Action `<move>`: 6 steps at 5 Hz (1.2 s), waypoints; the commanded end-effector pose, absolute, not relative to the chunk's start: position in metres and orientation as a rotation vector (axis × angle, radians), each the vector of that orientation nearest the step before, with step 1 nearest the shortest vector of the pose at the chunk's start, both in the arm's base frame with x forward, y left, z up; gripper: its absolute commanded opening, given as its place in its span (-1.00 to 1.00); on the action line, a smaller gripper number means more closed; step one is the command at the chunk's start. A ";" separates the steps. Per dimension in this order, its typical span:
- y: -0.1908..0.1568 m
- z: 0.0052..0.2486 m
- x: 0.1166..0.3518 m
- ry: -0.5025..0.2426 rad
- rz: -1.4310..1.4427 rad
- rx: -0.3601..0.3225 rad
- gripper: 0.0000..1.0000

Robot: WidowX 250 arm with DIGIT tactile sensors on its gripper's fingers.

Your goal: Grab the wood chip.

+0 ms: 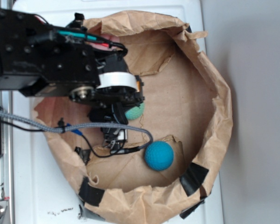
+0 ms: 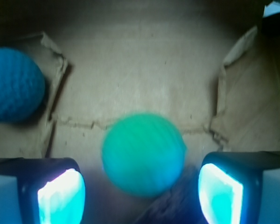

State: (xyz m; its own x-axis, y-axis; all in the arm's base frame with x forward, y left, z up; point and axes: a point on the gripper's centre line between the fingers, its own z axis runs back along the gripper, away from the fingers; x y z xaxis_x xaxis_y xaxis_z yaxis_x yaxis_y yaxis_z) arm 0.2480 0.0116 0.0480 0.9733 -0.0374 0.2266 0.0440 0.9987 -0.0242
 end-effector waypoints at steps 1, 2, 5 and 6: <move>0.020 0.047 0.257 -0.181 0.062 0.008 1.00; 0.021 0.035 0.258 -0.131 0.083 0.041 1.00; 0.024 0.009 0.266 0.033 0.142 0.128 1.00; 0.025 0.025 0.269 0.015 0.132 0.109 1.00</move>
